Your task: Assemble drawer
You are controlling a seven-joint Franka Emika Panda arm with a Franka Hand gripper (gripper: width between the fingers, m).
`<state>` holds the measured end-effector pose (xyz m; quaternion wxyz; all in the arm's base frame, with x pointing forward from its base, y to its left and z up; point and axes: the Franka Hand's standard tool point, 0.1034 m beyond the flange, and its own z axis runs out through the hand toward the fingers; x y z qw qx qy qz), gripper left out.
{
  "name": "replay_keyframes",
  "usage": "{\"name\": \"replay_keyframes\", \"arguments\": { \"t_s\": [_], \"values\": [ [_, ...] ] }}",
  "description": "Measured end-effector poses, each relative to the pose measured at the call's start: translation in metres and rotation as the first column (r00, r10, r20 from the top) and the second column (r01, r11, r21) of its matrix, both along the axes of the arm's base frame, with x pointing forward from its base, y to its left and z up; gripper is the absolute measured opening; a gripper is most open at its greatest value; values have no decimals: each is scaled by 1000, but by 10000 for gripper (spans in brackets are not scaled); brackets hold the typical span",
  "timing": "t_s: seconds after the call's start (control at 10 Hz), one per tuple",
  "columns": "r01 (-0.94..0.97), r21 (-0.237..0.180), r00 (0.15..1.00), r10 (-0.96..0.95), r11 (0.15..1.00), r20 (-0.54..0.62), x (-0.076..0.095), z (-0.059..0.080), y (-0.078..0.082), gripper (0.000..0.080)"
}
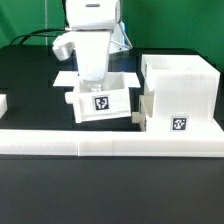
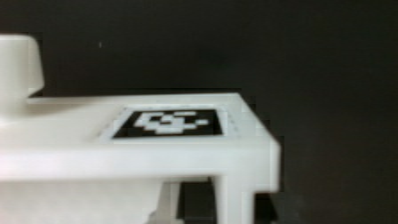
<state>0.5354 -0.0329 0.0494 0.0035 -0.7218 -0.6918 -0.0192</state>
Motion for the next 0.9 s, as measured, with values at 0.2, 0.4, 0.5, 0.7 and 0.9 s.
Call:
{"name": "replay_keyframes", "arguments": {
  "t_s": [0.2, 0.4, 0.5, 0.7, 0.9],
  "values": [
    [12, -70, 1000, -12, 997, 2, -1, 7, 8, 44],
    [15, -81, 1000, -16, 997, -2, -2, 4, 17, 44],
    [17, -81, 1000, -17, 997, -2, -2, 4, 16, 44],
    [17, -78, 1000, -17, 997, 5, -1, 4, 16, 44],
    [17, -78, 1000, -17, 997, 3, -2, 3, 16, 44]
  ]
}}
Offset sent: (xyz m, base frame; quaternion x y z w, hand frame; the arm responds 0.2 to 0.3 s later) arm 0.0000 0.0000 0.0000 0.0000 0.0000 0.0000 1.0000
